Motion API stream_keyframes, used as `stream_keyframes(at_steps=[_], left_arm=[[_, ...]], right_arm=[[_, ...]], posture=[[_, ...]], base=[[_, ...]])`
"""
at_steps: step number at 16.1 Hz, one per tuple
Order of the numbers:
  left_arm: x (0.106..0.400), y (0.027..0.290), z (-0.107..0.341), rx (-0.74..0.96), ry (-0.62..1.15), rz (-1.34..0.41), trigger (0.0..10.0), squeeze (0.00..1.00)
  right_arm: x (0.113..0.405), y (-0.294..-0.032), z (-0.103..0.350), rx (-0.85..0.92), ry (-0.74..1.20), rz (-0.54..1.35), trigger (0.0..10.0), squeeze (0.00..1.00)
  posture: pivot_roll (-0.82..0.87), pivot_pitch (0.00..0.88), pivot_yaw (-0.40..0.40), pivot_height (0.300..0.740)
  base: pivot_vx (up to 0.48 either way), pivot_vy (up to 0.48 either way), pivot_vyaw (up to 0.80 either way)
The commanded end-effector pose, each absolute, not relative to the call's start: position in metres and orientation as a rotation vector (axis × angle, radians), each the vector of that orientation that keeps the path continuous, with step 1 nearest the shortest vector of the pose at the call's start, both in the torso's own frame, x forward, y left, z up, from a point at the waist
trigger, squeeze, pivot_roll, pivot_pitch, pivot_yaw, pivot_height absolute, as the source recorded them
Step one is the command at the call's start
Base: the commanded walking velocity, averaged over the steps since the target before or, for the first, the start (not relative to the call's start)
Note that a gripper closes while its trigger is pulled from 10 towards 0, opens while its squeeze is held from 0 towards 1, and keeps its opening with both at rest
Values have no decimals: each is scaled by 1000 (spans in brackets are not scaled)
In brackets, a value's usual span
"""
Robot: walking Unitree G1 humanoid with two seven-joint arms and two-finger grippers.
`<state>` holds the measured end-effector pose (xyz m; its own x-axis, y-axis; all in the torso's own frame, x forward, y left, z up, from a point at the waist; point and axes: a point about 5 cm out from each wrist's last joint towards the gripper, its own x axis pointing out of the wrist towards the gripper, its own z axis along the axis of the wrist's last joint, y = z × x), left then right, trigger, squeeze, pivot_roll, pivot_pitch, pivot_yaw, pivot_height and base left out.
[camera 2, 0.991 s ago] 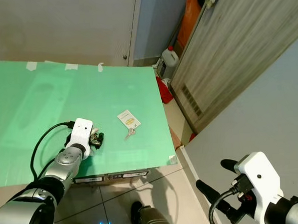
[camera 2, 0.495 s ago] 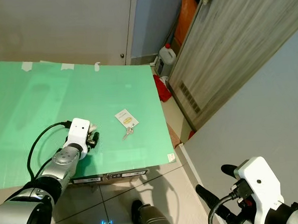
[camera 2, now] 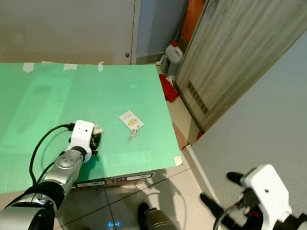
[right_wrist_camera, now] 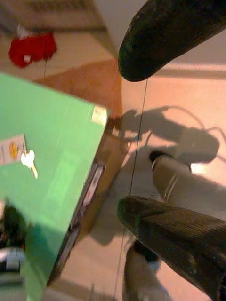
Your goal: Hang keys on a hook
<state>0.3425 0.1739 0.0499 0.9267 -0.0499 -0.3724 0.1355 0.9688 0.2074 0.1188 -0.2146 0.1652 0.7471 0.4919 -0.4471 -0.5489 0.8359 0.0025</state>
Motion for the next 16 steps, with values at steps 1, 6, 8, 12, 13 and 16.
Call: stream_keyframes(at_steps=[1, 6, 8, 12, 13, 16], left_arm=[[336, 172, 40, 194, 416, -86, 0, 0], [345, 167, 57, 142, 297, -79, 0, 0], [349, 170, 69, 118, 214, -58, 0, 0], [335, 180, 95, 185, 42, -50, 0, 0], [332, 178, 99, 192, 18, -57, 0, 0], [299, 169, 129, 219, -110, -91, 0, 0]], right_arm=[[116, -213, 166, -132, 448, 590, 10000, 0], [134, -211, 149, -89, 416, 568, 10000, 0], [160, -215, 133, -46, 368, 486, 10000, 0], [218, -174, 104, 20, 285, 533, 10000, 0], [222, -170, 103, 22, 279, 541, 10000, 0], [248, -153, 98, 27, 217, 572, 10000, 0]], posture=[[-453, 249, -153, 740], [-315, 184, -116, 740], [-209, 140, -95, 740], [-49, 54, -56, 740], [-23, 39, -60, 740], [49, 0, -68, 740]], base=[[0, 0, 0], [0, 0, 0], [0, 0, 0], [0, 0, 0], [0, 0, 0], [0, 0, 0]])
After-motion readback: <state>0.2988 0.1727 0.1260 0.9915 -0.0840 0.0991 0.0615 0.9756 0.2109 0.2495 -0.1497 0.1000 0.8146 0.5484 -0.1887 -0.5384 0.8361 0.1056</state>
